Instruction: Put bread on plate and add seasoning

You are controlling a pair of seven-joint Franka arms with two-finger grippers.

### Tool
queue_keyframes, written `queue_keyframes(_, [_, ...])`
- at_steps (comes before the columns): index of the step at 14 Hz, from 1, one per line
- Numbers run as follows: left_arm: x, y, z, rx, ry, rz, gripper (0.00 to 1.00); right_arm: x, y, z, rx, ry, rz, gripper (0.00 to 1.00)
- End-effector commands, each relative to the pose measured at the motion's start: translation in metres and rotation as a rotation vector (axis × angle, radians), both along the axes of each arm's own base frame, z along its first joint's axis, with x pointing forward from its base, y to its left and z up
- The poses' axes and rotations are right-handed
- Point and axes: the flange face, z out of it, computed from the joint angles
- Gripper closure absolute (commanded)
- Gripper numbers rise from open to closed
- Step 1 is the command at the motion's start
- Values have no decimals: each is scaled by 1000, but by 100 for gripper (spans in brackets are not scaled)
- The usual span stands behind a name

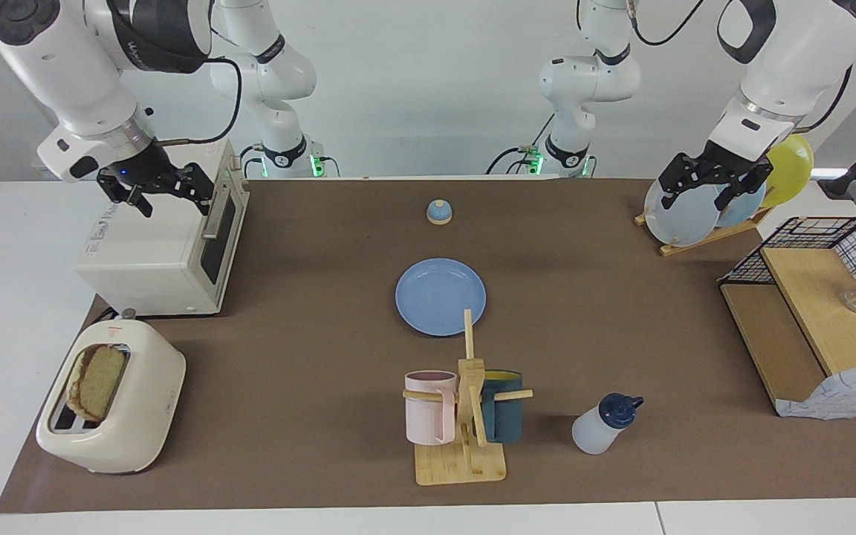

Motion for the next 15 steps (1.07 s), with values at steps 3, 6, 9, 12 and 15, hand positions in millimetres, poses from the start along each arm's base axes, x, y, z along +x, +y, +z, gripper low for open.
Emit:
queue_keyframes(3, [-6, -2, 2, -1, -17, -2, 0, -3, -1, 3, 24, -1, -22, 0])
queue_keyframes(6, [-3, -5, 4, -2, -44, -9, 0, -3, -3, 4, 24, -3, -25, 0])
queue_keyframes(9, [-7, -28, 2, 20, -39, -39, 0, 2, -4, 7, 21, -49, -33, 0])
queue_keyframes(12, [-11, -45, -7, 17, -39, 0, 0, 19, -14, 11, -6, -176, -41, 0])
queue_keyframes(15, [-13, -58, -32, -15, -202, 17, 0, 37, -20, 3, -80, -351, 0, 0])
